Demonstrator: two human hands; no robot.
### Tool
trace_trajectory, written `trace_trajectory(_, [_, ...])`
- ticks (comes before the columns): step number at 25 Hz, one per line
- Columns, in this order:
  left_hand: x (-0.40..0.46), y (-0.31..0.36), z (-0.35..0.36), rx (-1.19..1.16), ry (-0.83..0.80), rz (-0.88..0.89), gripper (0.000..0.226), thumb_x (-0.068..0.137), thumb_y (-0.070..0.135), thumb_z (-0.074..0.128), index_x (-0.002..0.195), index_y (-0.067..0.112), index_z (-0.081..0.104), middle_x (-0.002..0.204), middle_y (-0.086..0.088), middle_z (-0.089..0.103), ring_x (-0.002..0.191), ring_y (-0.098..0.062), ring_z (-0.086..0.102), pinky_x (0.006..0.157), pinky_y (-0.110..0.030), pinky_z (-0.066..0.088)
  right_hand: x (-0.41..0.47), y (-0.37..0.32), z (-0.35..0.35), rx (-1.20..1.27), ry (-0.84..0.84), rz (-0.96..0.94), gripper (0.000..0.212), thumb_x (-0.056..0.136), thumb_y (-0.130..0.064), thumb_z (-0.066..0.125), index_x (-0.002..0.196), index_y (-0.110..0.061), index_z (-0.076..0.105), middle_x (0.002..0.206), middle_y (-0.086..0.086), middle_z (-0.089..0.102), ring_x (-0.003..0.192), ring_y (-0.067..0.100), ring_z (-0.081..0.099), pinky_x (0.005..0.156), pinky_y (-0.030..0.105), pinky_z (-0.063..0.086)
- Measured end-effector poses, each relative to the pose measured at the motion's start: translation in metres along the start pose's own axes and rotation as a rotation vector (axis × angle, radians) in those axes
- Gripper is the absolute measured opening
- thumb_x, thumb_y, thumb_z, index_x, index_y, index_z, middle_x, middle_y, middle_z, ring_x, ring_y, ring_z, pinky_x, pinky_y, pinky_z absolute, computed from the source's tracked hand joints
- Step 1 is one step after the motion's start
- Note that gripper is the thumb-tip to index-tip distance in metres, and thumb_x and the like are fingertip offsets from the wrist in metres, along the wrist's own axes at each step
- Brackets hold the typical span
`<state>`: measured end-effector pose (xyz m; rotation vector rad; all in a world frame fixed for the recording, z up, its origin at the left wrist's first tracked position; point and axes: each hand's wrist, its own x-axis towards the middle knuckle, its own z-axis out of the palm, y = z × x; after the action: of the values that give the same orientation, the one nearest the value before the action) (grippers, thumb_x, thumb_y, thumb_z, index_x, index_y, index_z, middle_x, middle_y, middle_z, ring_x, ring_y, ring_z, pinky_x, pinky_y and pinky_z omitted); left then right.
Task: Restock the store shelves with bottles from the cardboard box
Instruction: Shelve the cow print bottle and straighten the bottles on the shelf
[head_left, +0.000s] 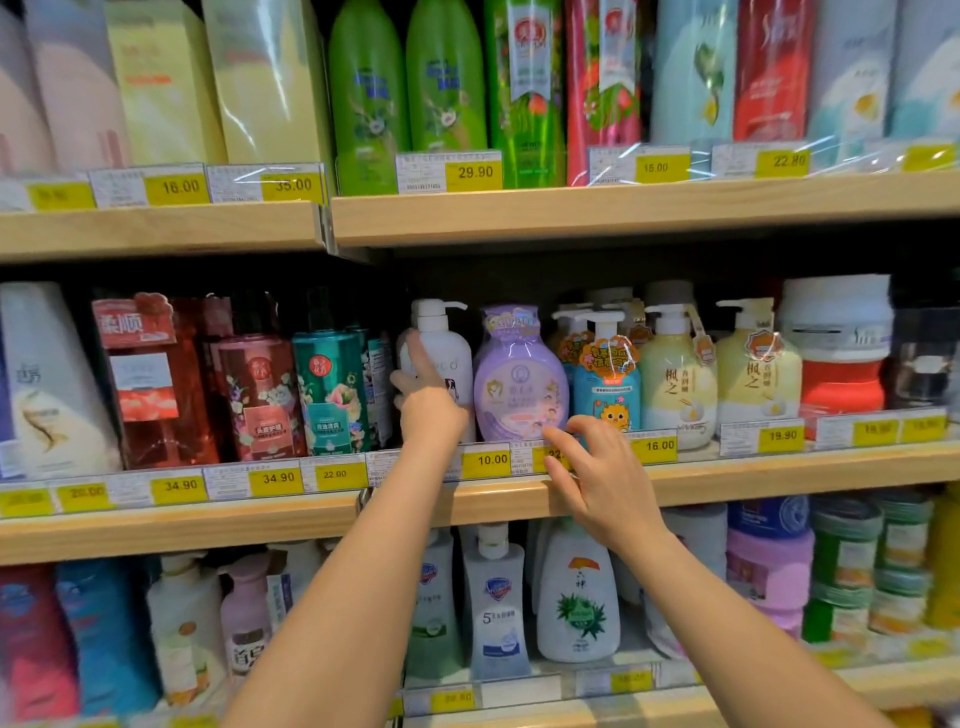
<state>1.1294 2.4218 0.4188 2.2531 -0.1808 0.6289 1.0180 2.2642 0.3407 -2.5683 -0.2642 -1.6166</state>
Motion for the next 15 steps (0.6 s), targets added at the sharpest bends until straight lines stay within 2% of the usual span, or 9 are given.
trace_trajectory(4, [0.021,0.004,0.004,-0.056,-0.056,-0.112,0.113,0.07,0.019,0.079,0.144,0.036,-0.004,0.135,-0.021,0.026,0.113,-0.044,0.047,0.092,-0.05,0.046,0.0,0.001,-0.002,-0.004,0.008,-0.002,0.034,0.09,-0.035,0.043,0.111,-0.013,0.06,0.1,0.01,0.059,0.092,0.019,0.045,0.076,0.033,0.043])
trace_trajectory(12, [0.034,-0.009,0.006,0.003,-0.063,-0.073,0.118,0.072,0.013,0.077,0.146,0.031,-0.013,0.139,-0.027,0.023,0.116,-0.047,0.046,0.096,-0.053,0.044,-0.003,0.001,-0.001,0.015,-0.011,0.024,0.034,0.089,-0.036,0.045,0.112,-0.015,0.059,0.099,0.007,0.057,0.09,0.019,0.047,0.07,0.029,0.044])
trace_trajectory(15, [0.031,-0.01,0.006,0.033,-0.074,-0.068,0.116,0.075,0.014,0.074,0.145,0.031,-0.017,0.146,-0.028,0.018,0.126,-0.046,0.038,0.101,-0.053,0.039,-0.002,-0.001,-0.002,0.013,0.0,0.022,0.034,0.089,-0.035,0.046,0.11,-0.013,0.061,0.098,0.008,0.058,0.091,0.018,0.045,0.07,0.029,0.043])
